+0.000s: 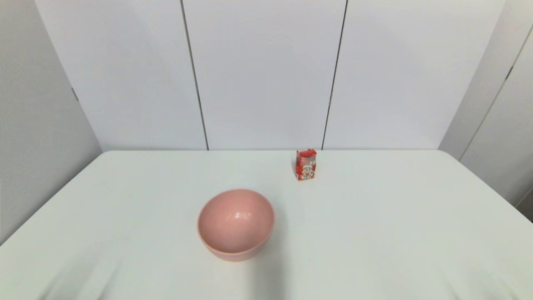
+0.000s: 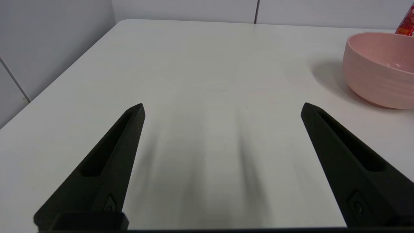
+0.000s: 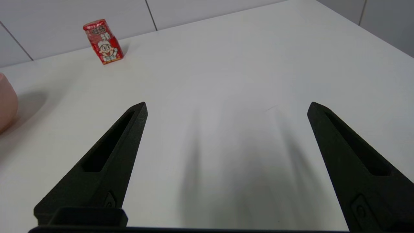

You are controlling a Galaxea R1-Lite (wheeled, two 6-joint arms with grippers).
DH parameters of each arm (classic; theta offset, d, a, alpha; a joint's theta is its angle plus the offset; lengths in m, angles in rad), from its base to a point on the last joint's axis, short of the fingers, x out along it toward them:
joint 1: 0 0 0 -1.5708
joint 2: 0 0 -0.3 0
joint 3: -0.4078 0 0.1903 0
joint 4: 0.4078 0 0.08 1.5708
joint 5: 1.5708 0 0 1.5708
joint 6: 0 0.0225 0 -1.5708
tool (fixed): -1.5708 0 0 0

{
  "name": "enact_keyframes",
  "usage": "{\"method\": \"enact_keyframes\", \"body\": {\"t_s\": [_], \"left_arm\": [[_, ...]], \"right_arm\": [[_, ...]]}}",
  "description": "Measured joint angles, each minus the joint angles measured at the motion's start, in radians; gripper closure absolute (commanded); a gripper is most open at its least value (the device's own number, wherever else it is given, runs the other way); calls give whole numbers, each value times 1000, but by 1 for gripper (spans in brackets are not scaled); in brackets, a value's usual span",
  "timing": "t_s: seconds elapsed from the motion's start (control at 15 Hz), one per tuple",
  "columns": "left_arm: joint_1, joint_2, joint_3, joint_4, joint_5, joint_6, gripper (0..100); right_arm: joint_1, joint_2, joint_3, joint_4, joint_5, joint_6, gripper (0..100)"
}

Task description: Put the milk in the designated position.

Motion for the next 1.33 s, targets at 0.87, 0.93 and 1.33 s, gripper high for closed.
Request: {"method": "enact_keyframes", "body": {"t_s": [0.87,0.93,1.33], "left_arm": [[0,0,0,0,0,0,0],[0,0,0,0,-1,0,0],[0,0,0,0,0,0,0]], "right_arm": [[0,0,0,0,0,-5,0],[0,0,0,0,0,-5,0],[0,0,0,0,0,2,0]]}}
